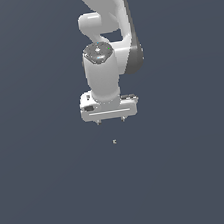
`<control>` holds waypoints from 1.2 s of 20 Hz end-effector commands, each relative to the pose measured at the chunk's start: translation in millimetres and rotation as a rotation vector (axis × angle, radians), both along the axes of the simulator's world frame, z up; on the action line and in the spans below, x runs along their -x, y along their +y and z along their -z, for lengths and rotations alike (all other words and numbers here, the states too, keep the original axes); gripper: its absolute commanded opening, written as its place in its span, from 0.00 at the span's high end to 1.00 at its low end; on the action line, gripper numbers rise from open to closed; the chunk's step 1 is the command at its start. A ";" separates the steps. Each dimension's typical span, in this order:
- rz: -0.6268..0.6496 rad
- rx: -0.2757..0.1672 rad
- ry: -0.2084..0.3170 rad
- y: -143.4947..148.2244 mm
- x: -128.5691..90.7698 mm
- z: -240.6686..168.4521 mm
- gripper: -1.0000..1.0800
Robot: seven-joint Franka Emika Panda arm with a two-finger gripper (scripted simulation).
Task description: Pick up the object and move it to a goal position.
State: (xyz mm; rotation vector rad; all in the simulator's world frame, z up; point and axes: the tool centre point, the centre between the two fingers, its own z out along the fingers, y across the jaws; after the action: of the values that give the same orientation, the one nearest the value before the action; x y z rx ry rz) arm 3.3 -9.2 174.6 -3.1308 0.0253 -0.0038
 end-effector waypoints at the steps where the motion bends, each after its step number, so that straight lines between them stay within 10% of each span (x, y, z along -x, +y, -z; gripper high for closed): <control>1: 0.000 0.000 0.000 0.0 0.0 0.0 0.04; 24: -0.109 0.026 -0.019 4.4 -7.1 3.5 0.04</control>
State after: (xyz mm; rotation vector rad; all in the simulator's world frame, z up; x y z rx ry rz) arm 10.0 -4.5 174.8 -3.1537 -0.1268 -0.0360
